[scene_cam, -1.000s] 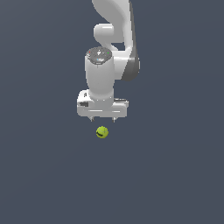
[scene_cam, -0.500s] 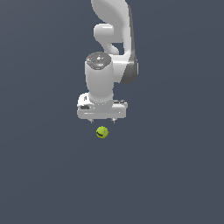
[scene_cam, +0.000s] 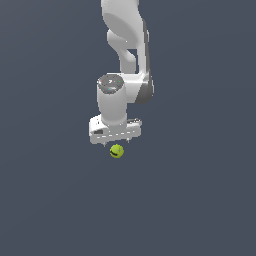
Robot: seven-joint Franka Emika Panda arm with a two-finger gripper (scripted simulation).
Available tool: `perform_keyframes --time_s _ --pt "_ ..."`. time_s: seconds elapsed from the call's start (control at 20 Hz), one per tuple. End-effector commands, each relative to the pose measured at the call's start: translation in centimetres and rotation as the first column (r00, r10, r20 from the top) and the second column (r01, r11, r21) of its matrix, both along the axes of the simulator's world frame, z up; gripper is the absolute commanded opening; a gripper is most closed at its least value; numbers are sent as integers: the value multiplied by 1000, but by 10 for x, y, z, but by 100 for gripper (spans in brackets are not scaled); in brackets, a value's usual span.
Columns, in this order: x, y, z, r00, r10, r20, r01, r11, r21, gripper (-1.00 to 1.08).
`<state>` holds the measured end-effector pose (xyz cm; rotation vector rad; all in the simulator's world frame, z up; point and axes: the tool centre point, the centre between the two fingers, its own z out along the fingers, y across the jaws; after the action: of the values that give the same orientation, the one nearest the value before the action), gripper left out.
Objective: Pick up the object and move it to a goal position.
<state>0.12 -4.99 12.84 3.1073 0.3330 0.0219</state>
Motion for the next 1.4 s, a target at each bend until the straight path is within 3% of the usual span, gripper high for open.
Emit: perform_keyframes --time_s 0.0,0.5,0.9,1.35 --pt "-2 -2 -11 999 51 -5 -51 999 3 100" --pt "-7 -5 -35 986 165 -15 -165 986 14 100" --pt "-8 -5 -40 985 171 -16 -170 985 14 100" --pt "-9 -5 -80 985 174 -16 -174 985 15 100"
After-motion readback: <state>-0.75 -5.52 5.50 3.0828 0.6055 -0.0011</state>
